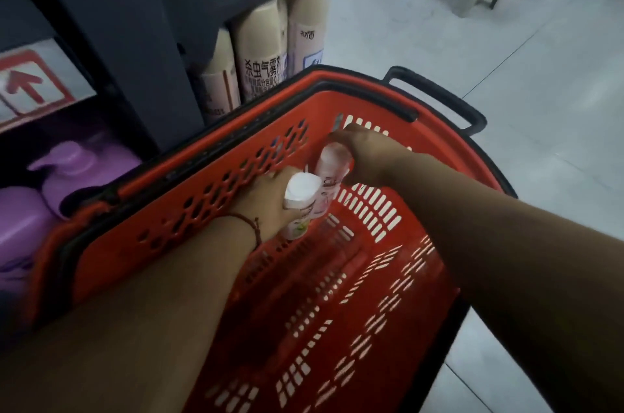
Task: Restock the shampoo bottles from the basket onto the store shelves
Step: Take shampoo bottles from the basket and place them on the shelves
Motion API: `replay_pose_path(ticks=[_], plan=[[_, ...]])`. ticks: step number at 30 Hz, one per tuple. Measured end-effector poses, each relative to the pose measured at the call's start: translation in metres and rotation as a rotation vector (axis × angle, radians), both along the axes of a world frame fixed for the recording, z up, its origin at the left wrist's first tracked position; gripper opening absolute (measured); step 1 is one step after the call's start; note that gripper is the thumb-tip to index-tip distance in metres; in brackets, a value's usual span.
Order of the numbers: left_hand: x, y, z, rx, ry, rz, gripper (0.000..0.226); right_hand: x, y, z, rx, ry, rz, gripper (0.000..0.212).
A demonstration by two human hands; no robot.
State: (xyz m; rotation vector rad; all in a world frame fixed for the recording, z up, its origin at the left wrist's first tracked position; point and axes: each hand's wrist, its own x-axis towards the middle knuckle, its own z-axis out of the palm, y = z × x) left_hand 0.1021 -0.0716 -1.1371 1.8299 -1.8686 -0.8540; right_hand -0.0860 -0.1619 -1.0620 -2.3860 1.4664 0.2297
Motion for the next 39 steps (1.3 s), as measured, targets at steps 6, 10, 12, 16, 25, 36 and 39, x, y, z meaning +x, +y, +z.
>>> replay_pose_path(ticks=[6, 10, 12, 16, 25, 36, 39], plan=[[-0.012, -0.005, -0.027, 0.051, 0.165, 0.166, 0.073, 0.007, -0.002, -0.048, 0.076, -0.184, -0.219, 0.083], [-0.026, -0.006, -0.033, 0.062, 0.156, 0.325, 0.066, 0.004, -0.001, -0.060, 0.140, -0.367, -0.413, 0.081], [-0.028, -0.006, -0.032, 0.080, 0.153, 0.379, 0.057, 0.003, 0.003, -0.059, 0.142, -0.415, -0.437, 0.076], [-0.020, 0.000, -0.011, 0.130, 0.128, 0.329, 0.049, -0.001, 0.024, -0.041, 0.133, -0.492, -0.485, 0.069], [0.011, 0.059, 0.124, 0.035, 0.184, 0.177, 0.056, -0.029, 0.102, 0.084, 0.165, -0.849, -0.624, 0.035], [0.075, 0.197, 0.275, -0.049, 0.890, 0.232, 0.033, 0.027, 0.236, 0.224, 0.402, -1.569, -0.695, 0.056], [0.098, 0.223, 0.276, -0.041, 1.087, 0.313, 0.058, 0.063, 0.261, 0.234, 0.560, -1.702, -0.696, 0.053]])
